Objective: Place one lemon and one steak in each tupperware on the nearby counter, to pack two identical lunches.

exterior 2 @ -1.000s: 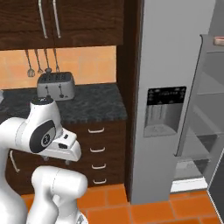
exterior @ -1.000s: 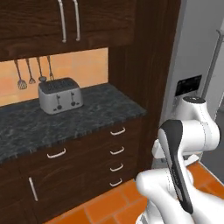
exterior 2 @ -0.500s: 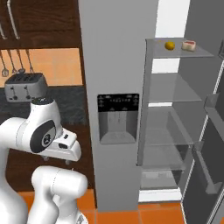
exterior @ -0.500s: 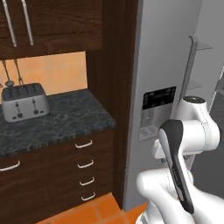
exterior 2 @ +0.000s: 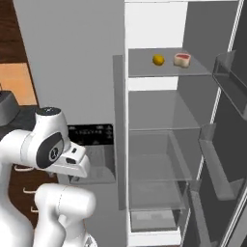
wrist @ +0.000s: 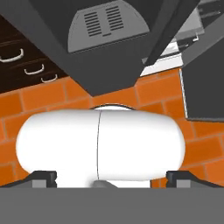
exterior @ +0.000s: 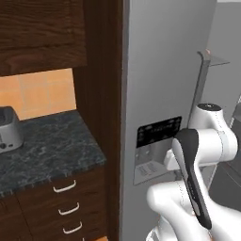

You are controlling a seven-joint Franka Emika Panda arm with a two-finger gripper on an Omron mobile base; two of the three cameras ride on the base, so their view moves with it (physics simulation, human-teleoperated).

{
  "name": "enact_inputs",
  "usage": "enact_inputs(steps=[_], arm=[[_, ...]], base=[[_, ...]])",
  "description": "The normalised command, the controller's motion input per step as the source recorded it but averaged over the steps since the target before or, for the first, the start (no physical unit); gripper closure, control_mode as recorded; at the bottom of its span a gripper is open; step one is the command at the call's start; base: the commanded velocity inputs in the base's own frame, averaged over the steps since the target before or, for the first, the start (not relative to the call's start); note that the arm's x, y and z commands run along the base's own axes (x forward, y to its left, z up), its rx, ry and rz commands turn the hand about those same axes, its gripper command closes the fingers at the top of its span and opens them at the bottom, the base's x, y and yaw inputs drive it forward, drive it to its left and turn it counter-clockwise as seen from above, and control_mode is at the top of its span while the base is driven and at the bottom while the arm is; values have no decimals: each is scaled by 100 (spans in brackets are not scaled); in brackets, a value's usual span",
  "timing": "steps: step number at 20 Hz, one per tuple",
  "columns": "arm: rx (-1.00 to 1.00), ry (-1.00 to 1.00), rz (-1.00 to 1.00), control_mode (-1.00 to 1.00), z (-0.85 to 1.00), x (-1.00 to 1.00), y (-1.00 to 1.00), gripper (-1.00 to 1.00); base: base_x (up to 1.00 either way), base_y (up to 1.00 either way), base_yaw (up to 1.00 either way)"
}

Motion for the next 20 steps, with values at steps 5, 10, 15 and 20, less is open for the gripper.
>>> enact_inputs(steps=[5, 10, 15, 20], arm=[[0, 0, 0, 100, 0, 0, 0, -100], [0, 0, 0, 100, 0, 0, 0, -100], [0, 0, 0, 100, 0, 0, 0, -100], [0, 0, 0, 100, 0, 0, 0, -100]], base=[[0, -68, 0], [11, -48, -7], [7, -48, -12], [14, -34, -12]])
